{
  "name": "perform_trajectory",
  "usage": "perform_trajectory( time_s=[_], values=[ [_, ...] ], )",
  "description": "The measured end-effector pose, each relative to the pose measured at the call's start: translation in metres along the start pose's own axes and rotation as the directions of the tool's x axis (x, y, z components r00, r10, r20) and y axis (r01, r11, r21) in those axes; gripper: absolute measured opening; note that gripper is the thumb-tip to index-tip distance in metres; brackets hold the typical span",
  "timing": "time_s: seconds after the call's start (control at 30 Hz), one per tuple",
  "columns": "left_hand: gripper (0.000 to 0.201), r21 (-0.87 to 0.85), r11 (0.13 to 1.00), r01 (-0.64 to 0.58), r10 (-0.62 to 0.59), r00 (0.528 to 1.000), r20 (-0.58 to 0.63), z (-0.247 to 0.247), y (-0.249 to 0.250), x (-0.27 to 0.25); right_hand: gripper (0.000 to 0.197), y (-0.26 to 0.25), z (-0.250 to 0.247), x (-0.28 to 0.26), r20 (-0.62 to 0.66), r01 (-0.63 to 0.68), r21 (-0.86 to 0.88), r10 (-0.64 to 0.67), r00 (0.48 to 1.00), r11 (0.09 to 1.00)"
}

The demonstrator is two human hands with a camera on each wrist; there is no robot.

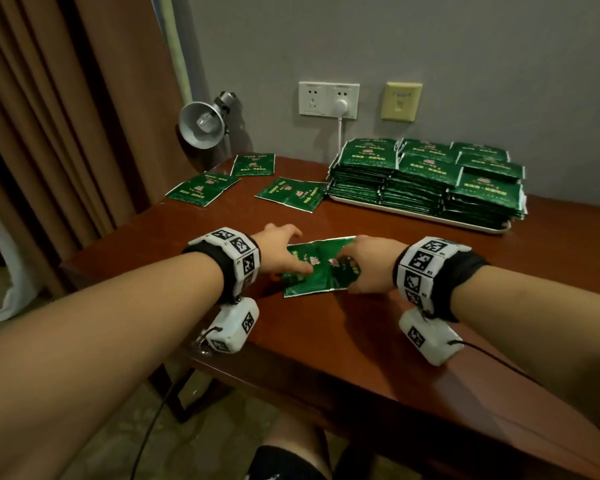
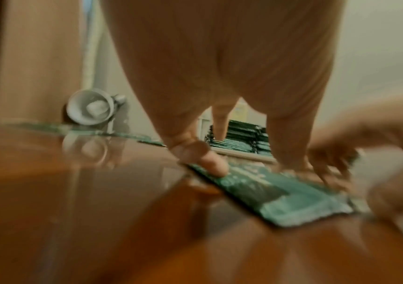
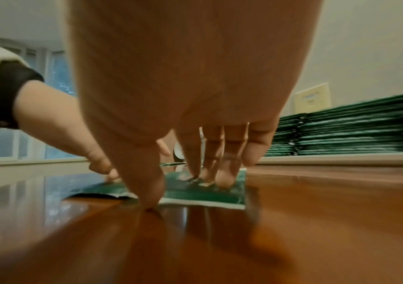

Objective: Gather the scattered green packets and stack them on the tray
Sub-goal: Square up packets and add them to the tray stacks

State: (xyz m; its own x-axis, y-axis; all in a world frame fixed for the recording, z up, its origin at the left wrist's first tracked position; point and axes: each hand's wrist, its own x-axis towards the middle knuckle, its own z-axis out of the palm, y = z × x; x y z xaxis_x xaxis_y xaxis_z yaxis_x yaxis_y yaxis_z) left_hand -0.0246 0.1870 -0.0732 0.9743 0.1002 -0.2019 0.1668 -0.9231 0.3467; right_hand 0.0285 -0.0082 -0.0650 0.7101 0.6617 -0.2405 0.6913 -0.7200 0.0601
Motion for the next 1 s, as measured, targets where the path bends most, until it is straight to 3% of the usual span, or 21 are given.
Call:
perform_trajectory(
  time_s=[0.2,0.33,0.47,0.73,0.87,1.0],
  values=[
    [0.042,0.259,0.963,0.072,-0.046,0.994,-0.104,-0.009,0.000,0.019,0.085,0.006,0.001,-0.021,-0.028,-0.110,0.027,0.111,0.993,0.994],
    [0.050,0.322,0.928,0.186,-0.150,0.980,-0.134,-0.024,0.000,0.051,0.089,-0.013,0.002,-0.006,-0.004,-0.101,0.094,0.101,0.995,0.990],
    [0.076,0.346,0.901,0.263,-0.222,0.963,-0.152,-0.032,0.005,0.094,0.101,-0.032,0.010,0.014,0.151,-0.179,0.018,0.174,0.973,0.984],
    [0.077,0.475,0.876,0.079,-0.136,0.987,0.088,-0.031,0.004,0.154,0.089,0.023,-0.002,0.040,0.213,-0.048,-0.132,0.075,0.974,0.990],
    [0.073,0.408,0.913,-0.003,-0.047,0.992,0.114,-0.031,-0.012,0.146,0.090,0.052,-0.002,0.038,0.227,-0.075,-0.158,0.110,0.968,0.985],
    [0.069,0.373,0.923,-0.092,0.049,0.991,0.124,-0.033,-0.016,0.122,0.090,0.064,-0.002,0.024,0.236,-0.023,-0.136,0.055,0.970,0.990]
  ],
)
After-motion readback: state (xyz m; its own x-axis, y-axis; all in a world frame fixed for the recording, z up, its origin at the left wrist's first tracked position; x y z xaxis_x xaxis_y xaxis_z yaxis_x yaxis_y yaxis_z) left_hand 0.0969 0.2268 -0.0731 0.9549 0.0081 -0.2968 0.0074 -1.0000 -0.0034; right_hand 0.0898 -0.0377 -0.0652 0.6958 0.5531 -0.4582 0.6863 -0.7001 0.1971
